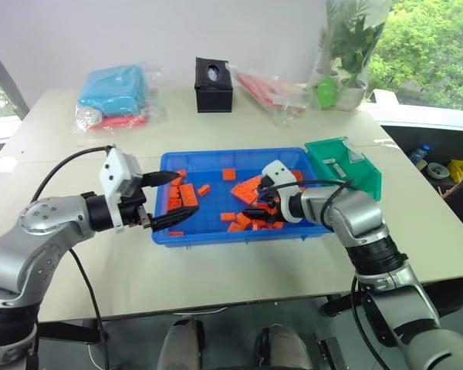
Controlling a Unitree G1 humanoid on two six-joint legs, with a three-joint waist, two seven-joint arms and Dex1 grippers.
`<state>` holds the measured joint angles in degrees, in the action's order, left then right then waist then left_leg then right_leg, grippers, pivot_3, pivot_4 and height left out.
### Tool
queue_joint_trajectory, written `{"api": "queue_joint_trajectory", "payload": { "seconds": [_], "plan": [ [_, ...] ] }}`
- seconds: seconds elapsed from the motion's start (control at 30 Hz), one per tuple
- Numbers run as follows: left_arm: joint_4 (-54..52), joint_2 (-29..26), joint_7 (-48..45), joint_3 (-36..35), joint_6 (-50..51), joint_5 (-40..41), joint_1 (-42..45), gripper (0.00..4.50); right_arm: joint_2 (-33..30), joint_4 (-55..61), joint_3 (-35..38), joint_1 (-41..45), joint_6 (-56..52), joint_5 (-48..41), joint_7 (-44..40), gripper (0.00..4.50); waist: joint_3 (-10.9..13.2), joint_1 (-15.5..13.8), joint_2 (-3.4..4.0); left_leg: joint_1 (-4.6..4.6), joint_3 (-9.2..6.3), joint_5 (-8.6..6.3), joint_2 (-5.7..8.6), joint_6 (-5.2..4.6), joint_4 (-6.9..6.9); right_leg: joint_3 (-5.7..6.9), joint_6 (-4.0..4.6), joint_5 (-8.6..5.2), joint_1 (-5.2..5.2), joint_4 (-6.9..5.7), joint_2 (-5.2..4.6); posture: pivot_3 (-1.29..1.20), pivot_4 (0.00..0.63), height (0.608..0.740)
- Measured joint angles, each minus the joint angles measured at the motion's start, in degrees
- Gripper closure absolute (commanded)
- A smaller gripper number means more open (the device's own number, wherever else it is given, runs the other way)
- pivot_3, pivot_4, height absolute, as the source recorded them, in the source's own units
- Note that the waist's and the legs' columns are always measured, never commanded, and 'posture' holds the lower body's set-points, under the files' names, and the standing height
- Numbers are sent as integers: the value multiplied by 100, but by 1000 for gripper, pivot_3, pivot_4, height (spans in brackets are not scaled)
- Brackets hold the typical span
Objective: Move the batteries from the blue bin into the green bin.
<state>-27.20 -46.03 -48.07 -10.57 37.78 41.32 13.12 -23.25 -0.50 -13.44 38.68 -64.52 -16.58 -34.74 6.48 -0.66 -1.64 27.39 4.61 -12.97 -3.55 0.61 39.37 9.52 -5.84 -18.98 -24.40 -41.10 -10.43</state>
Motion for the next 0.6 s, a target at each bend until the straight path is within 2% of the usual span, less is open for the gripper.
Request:
{"api": "queue_joint_trajectory", "payload": {
  "seconds": [0.3, 0.4, 0.6],
  "plan": [
    [-1, 1, 80, -75, -9, 2, 15, 0, 159, -920, -342, 362, 832, 405, -123, 454, -3, 5, -5, -1, 1, 0, -1, 0, 0, 0, 0, 0, 0, -1, 5, 0, 150, 630],
    [0, 0, 82, -116, -9, 4, 19, 0, 180, -989, -352, 381, 917, 447, -177, 1316, -4, 2, -6, -1, 1, 0, -1, 0, 1, 0, 0, 0, 1, -1, 5, 0, 150, 630],
    [1, 1, 83, -147, -9, 4, 76, 0, 178, -853, -363, 339, 834, 445, -292, 4318, -3, -1, -5, -1, 1, 0, -2, 1, 1, 0, 0, 0, 0, -1, 4, 0, 150, 630]
  ]
}}
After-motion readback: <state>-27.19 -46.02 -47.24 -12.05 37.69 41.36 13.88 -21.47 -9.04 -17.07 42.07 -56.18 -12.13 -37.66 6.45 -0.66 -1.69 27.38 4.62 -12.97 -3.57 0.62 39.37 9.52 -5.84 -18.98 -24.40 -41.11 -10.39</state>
